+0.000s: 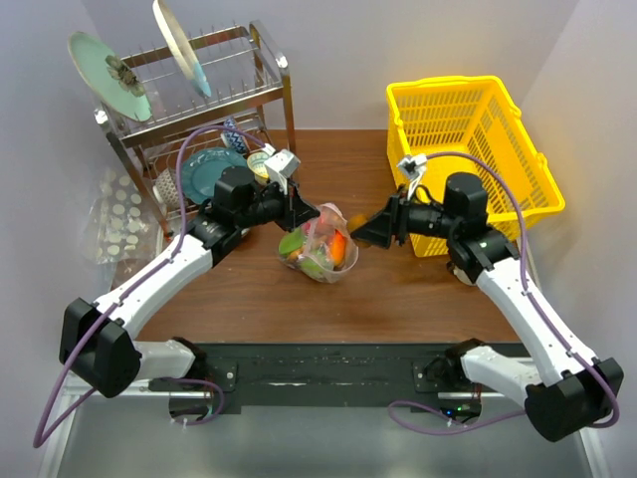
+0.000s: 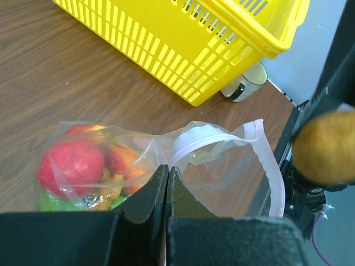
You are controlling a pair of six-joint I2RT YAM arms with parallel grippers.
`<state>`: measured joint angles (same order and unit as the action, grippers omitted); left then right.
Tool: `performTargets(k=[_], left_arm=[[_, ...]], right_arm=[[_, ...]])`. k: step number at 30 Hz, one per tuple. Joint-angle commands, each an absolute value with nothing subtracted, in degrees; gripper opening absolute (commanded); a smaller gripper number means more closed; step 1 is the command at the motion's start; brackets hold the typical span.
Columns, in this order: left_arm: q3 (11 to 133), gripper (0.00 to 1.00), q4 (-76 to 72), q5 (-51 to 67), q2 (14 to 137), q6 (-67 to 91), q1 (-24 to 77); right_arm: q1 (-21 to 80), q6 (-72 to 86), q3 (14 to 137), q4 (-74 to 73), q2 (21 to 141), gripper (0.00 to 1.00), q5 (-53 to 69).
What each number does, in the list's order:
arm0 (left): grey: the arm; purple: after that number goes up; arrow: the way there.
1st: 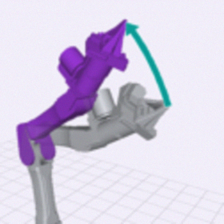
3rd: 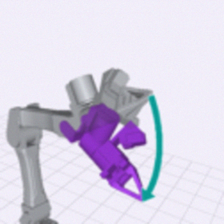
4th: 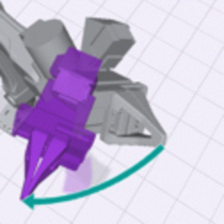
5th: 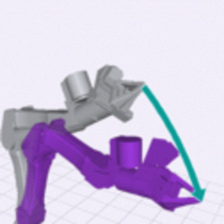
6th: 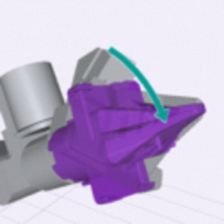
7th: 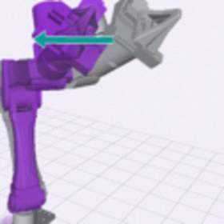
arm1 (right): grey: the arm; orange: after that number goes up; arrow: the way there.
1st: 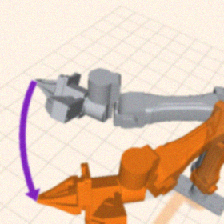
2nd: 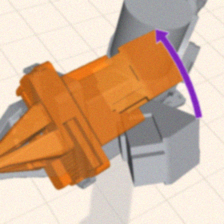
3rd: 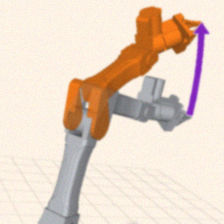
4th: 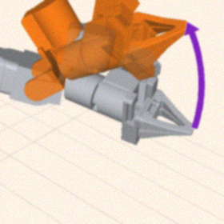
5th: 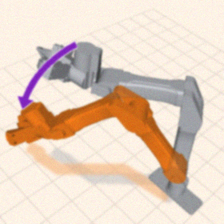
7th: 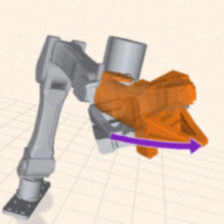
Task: Place the food in the zip-top bag and seal the zipper
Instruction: Pick up the fake fruit from the bin, then place the fake fruit in the zipper food storage bag.
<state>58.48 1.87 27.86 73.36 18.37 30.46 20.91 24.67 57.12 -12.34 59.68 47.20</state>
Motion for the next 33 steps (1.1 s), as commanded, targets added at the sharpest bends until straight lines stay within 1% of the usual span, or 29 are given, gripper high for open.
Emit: performTargets(k=[1, 4, 9, 13, 16, 18, 19, 21, 22, 24, 25, 26, 28, 29, 30, 33], left_arm=[[62.2, 0.00, 3.2, 27.8, 72.2, 17.4, 30.7], [62.8, 0.00, 4.0, 27.2, 72.2, 17.1, 30.7], [64.1, 0.00, 6.2, 26.2, 73.3, 17.1, 31.3], [71.3, 0.00, 14.7, 24.5, 75.8, 17.4, 32.5], [76.2, 0.00, 19.1, 23.3, 77.1, 17.7, 33.1], [77.7, 0.00, 22.1, 22.7, 77.1, 18.1, 33.3], [78.9, 0.00, 23.8, 22.6, 77.0, 18.2, 33.5], [80.0, 0.00, 25.3, 22.6, 77.1, 18.5, 33.7], [80.8, 0.00, 26.4, 22.6, 77.1, 18.5, 33.8], [81.2, 0.00, 27.0, 22.5, 77.1, 18.5, 34.2], [81.2, 0.00, 27.2, 22.5, 77.0, 18.5, 34.2], [81.1, 0.00, 27.2, 22.0, 76.9, 18.5, 34.3], [80.8, 0.00, 27.2, 21.4, 76.6, 18.5, 34.3], [80.7, 0.00, 27.1, 20.8, 76.4, 18.5, 34.3], [80.4, 0.00, 27.1, 20.6, 76.2, 18.5, 34.3], [80.1, 0.00, 26.7, 20.1, 76.0, 18.5, 34.3]], right_arm=[[27.6, 25.0, 56.7, -6.4, 59.1, 0.28, 44.7], [31.1, 23.5, 56.8, -6.2, 60.0, 0.28, 40.8], [34.1, 20.9, 58.8, -7.9, 64.9, 0.28, 33.0], [35.3, 17.8, 60.9, -10.3, 67.8, 0.30, 22.7], [35.4, 16.6, 61.8, -10.6, 69.1, 0.32, 18.3], [35.4, 16.6, 62.0, -10.3, 69.8, 0.38, 14.7], [35.5, 16.4, 62.3, -10.3, 70.1, 0.44, 14.3], [35.4, 16.2, 63.1, -10.4, 71.0, 0.51, 14.8], [35.5, 16.2, 63.4, -10.5, 71.8, 0.60, 15.4], [35.5, 16.4, 64.0, -11.1, 72.2, 0.66, 16.4], [35.6, 16.9, 64.2, -11.3, 72.0, 0.72, 16.7], [35.5, 17.2, 64.2, -11.4, 71.5, 0.80, 16.9], [35.5, 17.7, 64.2, -11.4, 70.1, 0.85, 17.1], [35.6, 17.7, 64.4, -11.9, 68.6, 0.94, 17.1], [35.6, 17.7, 64.6, -11.9, 67.5, 0.99, 16.8], [35.6, 17.6, 65.0, -13.1, 63.7, 0.99, 16.9]])
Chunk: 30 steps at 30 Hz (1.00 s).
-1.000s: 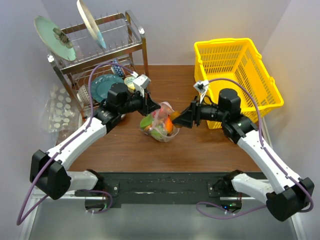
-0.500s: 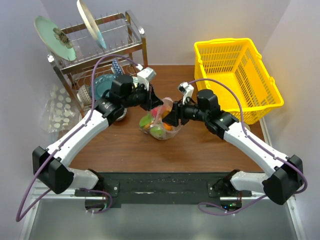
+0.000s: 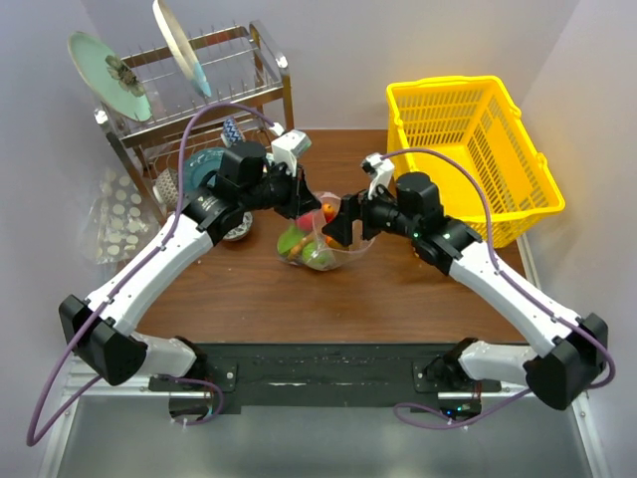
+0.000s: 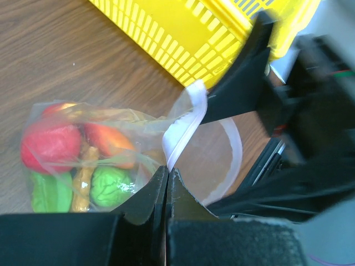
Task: Place the food in the zip-top bag and seal the zipper
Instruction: Place the fake fruit in the zipper food storage bag.
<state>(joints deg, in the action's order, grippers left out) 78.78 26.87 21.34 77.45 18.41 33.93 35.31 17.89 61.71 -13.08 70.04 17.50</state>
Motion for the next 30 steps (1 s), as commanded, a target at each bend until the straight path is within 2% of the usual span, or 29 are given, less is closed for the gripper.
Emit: performTargets(k=[1, 9, 12, 15, 21, 25, 29, 30], left_arm=[[80.0, 0.00, 26.5, 20.0, 75.9, 18.6, 34.3], [79.1, 0.00, 26.3, 19.5, 75.6, 18.4, 34.3], [78.8, 0.00, 26.2, 19.3, 75.3, 18.2, 34.3], [78.4, 0.00, 26.0, 19.4, 74.8, 18.2, 34.3], [78.1, 0.00, 26.4, 19.2, 74.1, 18.1, 34.3], [78.2, 0.00, 26.4, 19.6, 73.7, 18.3, 34.3], [78.3, 0.00, 26.4, 20.4, 73.5, 18.3, 34.3], [78.2, 0.00, 26.3, 20.7, 73.4, 18.3, 34.3]], right_arm=[[35.5, 18.2, 64.8, -13.4, 62.7, 0.99, 16.5], [35.4, 26.0, 55.7, -9.9, 51.3, 0.99, 11.6], [35.5, 23.6, 54.8, -10.5, 50.4, 0.98, 9.2], [35.5, 21.7, 56.4, -16.2, 51.8, 0.93, 4.4], [35.4, 22.0, 57.3, -22.9, 56.7, 0.69, 2.9], [35.5, 21.9, 56.6, -22.9, 58.8, 0.64, 3.4], [35.5, 22.1, 56.5, -21.6, 59.8, 0.38, 5.6], [35.4, 22.1, 56.7, -21.3, 59.9, 0.27, 6.2]])
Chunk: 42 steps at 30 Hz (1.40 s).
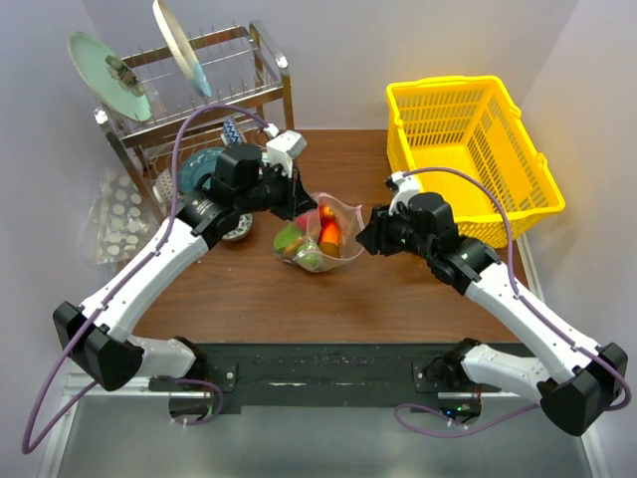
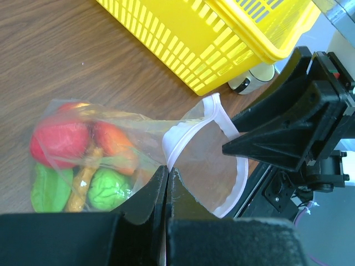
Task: Place the food in the zip-top bag and seal the zipper
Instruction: Place the fake fruit in the zipper food storage bag, then zip the zipper food storage bag at the center of the board.
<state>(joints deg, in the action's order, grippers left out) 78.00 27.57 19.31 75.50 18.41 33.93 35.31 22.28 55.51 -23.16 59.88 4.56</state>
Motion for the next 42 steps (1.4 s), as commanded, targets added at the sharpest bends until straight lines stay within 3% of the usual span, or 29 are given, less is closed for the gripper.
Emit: performTargets(k=[1, 3, 4, 7, 9, 10, 11, 13, 14, 15, 17, 25, 34, 42], left_arm=[[78.2, 0.00, 26.1, 21.6, 73.5, 18.4, 34.3], [78.0, 0.00, 25.8, 22.4, 73.6, 18.5, 34.3], [78.0, 0.00, 25.7, 23.4, 73.5, 18.5, 34.4], [77.8, 0.00, 25.5, 24.4, 73.3, 18.4, 34.5], [77.2, 0.09, 25.0, 25.1, 72.9, 18.2, 34.5], [76.8, 0.16, 24.6, 26.0, 72.2, 18.1, 34.5], [75.6, 0.34, 24.3, 26.5, 71.6, 18.0, 34.5], [72.7, 0.53, 23.1, 27.1, 69.3, 17.8, 34.5], [71.5, 0.79, 21.9, 27.0, 68.3, 17.5, 34.5], [70.3, 0.90, 21.4, 27.0, 67.2, 17.0, 34.5], [67.3, 1.00, 20.5, 26.5, 64.2, 16.4, 34.6], [52.3, 0.99, 13.2, 25.1, 50.0, 17.8, 34.6], [27.1, 0.93, -15.5, 20.7, 37.0, 27.7, 35.3], [14.1, 0.81, -37.7, 10.1, 37.3, 24.2, 40.9]], right_arm=[[35.5, 22.0, 57.0, -21.2, 60.0, 0.21, 7.5], [35.4, 22.1, 58.5, -21.8, 60.2, 0.05, 8.1], [35.5, 22.2, 59.8, -22.1, 60.3, 0.01, 7.9], [35.5, 23.4, 61.6, -22.5, 59.2, 0.00, 6.5], [35.4, 25.2, 62.0, -21.4, 57.8, 0.00, 4.1], [35.4, 25.9, 61.6, -20.7, 57.4, 0.00, 3.5], [35.5, 27.2, 61.4, -20.1, 57.0, 0.00, 2.6], [35.5, 28.5, 61.1, -19.3, 57.0, 0.00, 1.9], [35.5, 29.5, 61.2, -19.3, 57.2, 0.00, 1.8], [35.4, 30.0, 61.4, -19.4, 57.5, 0.00, 1.6], [35.5, 31.3, 61.7, -19.5, 58.4, 0.00, 1.6], [35.5, 34.8, 61.3, -17.4, 59.0, 0.00, 1.7], [35.5, 38.7, 61.9, -15.8, 59.3, 0.00, 3.2], [35.4, 40.2, 62.4, -15.1, 59.9, 0.00, 6.3]])
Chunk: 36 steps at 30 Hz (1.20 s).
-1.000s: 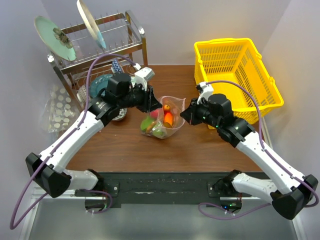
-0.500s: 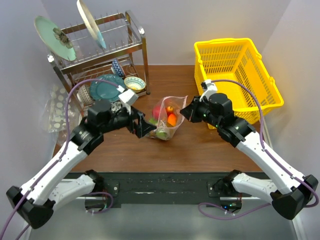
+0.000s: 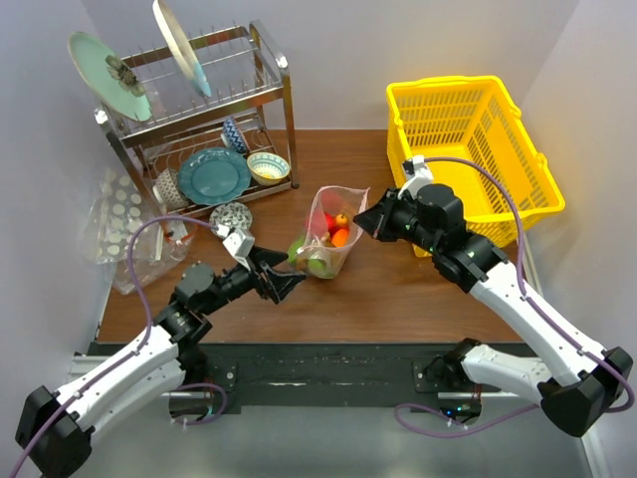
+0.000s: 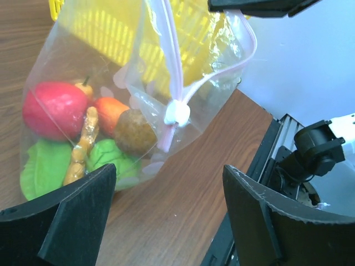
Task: Place the food in the zip-top bag and seal the zipper
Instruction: Zip the zipper food storage bag at the center of the board.
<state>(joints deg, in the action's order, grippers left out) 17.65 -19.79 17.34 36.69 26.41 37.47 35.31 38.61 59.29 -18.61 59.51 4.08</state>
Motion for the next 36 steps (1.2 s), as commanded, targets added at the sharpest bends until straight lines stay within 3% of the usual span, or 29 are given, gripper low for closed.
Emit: performTargets(k=[1, 10, 13, 23, 27, 28, 31, 34, 36], left_arm=[[13.0, 0.80, -38.9, 7.8, 38.1, 23.3, 41.7], [12.2, 0.72, -46.5, 4.3, 41.7, 15.9, 44.2], [13.4, 0.44, -46.5, 7.7, 43.1, 11.8, 44.2], [14.8, 0.56, -44.8, 9.8, 45.5, 9.7, 44.3], [15.0, 0.33, -44.1, 9.1, 45.3, 9.1, 44.3], [15.2, 0.20, -43.9, 8.8, 45.3, 9.0, 44.3], [17.0, 0.00, -39.7, 8.5, 45.1, 8.3, 44.2], [19.0, 0.00, -35.4, 8.5, 44.1, 7.9, 44.3], [20.3, 0.00, -33.2, 8.6, 42.5, 8.0, 44.3]], right_arm=[[35.5, 40.2, 62.6, -15.1, 60.2, 0.00, 6.6], [35.5, 41.0, 62.5, -14.5, 61.3, 0.00, 8.4], [35.5, 41.3, 62.2, -14.4, 61.4, 0.00, 8.6], [35.5, 41.5, 62.6, -14.9, 61.1, 0.00, 8.7], [35.4, 41.5, 62.5, -14.9, 61.1, 0.00, 8.9], [35.5, 41.4, 62.3, -14.9, 61.1, 0.00, 8.9], [35.5, 41.0, 62.1, -15.2, 61.0, 0.00, 9.0], [35.5, 39.7, 61.5, -16.5, 60.6, 0.00, 8.4], [35.4, 38.5, 61.0, -18.1, 59.9, 0.27, 7.8]])
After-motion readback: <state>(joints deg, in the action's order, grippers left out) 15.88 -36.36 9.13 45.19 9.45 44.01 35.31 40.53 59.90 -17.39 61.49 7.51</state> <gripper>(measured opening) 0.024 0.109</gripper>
